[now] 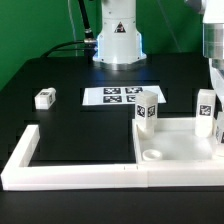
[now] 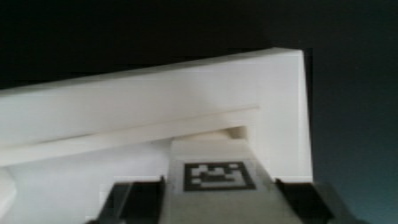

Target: Assemble square table

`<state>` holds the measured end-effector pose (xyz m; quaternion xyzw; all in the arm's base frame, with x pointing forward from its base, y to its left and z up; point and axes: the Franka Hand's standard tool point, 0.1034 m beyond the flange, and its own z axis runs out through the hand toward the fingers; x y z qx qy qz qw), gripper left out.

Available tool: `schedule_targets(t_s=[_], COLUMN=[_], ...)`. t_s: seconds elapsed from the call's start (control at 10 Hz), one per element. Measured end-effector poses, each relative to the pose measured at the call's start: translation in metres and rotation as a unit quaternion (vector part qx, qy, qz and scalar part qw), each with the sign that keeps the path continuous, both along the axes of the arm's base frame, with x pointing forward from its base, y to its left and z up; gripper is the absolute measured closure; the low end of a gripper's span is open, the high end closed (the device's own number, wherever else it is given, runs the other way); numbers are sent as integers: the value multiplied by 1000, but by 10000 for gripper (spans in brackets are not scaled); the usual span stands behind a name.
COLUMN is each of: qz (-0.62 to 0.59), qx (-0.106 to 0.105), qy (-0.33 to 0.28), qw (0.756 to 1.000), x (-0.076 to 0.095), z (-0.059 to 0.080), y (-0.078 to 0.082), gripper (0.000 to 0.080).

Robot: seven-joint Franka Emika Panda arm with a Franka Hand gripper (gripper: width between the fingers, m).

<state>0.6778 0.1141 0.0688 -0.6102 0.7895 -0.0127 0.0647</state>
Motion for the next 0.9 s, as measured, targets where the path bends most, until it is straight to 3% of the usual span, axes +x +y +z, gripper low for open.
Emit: schedule_targets(t_s=[0.1, 0.2, 0.3, 0.4, 0.5, 0.6, 0.8, 0.9], qz=[8, 81, 182, 271, 352, 363, 441, 516], qx=[-1, -14, -38, -54, -61, -63, -79, -88], qy=[0, -23, -61, -74, -74, -75, -76, -69], qw=[1000, 996, 981, 958, 931, 927, 891, 849], x=[0, 5, 9, 4, -2, -2, -2, -2], z=[0, 1, 0, -4, -3, -3, -4, -4], y=[0, -1, -1, 0, 3, 2, 1, -2], gripper=[433, 251, 251, 171, 156, 156, 151, 151])
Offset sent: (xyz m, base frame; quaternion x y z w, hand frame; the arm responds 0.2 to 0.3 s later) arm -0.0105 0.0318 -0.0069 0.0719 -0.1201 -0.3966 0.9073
